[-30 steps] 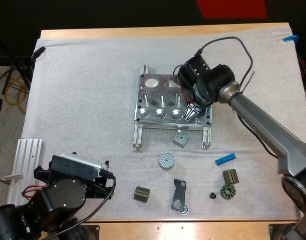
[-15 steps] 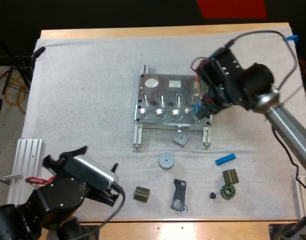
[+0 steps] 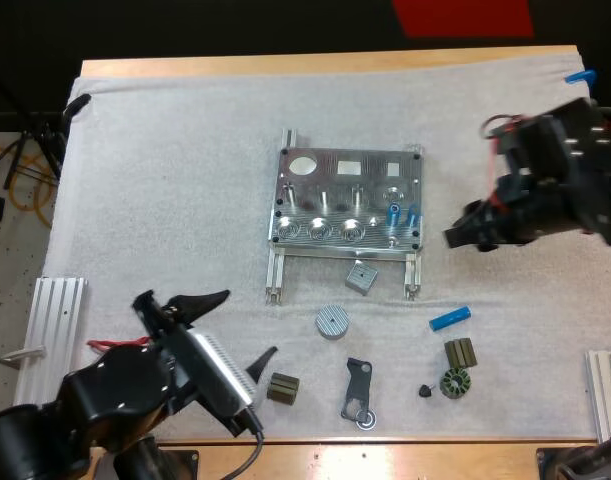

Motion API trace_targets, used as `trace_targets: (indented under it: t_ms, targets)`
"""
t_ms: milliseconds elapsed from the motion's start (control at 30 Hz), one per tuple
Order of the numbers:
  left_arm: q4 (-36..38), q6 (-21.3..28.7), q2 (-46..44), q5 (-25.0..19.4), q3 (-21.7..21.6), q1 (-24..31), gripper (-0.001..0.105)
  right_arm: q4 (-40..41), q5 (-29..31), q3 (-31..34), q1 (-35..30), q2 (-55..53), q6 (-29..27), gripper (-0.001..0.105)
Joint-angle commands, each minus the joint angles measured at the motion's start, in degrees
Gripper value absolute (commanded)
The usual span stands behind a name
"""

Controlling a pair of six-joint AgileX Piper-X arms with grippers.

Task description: Load cells from right to left

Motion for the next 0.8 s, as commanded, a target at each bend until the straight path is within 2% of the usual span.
trace_targets:
  t_ms: [0, 267, 600, 767]
  targets:
    - [-1.43, 0.33, 1.26, 1.71, -0.04, -0.03, 0.072, 0.72, -2.77, -0.14, -1.28, -2.24, 0.35, 0.046]
    - [-5.94, 6.57, 7.14, 8.54, -0.04, -0.03, 0.072, 1.57, -3.24, 4.91, -2.39, -9.14, 0.8, 0.046]
    - [-11.23, 12.51, 16.42, 12.04, -0.04, -0.03, 0.072, 2.06, -3.24, 12.01, -2.39, -15.73, 1.43, 0.046]
    - [-16.3, 15.51, 22.85, 16.56, -0.04, -0.03, 0.072, 2.16, -3.24, 15.7, -2.39, -19.42, 2.55, 0.046]
